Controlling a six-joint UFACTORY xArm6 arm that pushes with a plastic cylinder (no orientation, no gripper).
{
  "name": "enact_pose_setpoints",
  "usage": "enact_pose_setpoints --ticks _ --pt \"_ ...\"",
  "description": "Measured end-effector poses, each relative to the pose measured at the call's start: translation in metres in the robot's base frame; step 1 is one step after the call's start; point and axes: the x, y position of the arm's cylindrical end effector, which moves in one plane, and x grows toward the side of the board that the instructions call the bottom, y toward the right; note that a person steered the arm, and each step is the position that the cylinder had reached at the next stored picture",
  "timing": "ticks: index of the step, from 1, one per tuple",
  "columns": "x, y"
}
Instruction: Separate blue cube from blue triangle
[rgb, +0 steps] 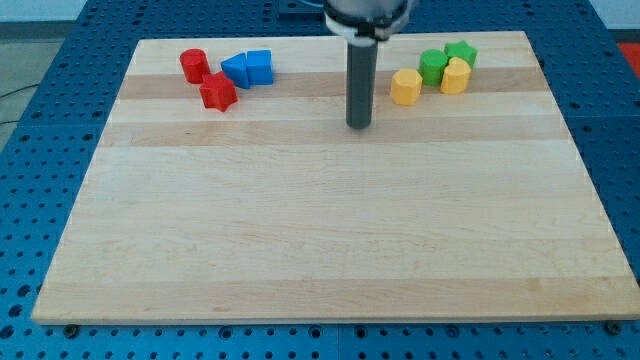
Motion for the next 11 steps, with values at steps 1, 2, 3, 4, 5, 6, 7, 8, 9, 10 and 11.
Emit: enact_pose_setpoints --ticks 1,2,3,4,5,6,7,8,9,10,11 --pt "-0.025 0.000" --pt "-0.071 -0.014" --pt "-0.085 -0.014" --pt "-0.085 -0.015" --pt "-0.090 -0.015" --pt "-0.091 -0.016" --pt "-0.091 -0.016" --pt "-0.092 -0.024" --pt "-0.101 -0.037" --pt "-0.103 -0.079" --pt "-0.108 -0.100"
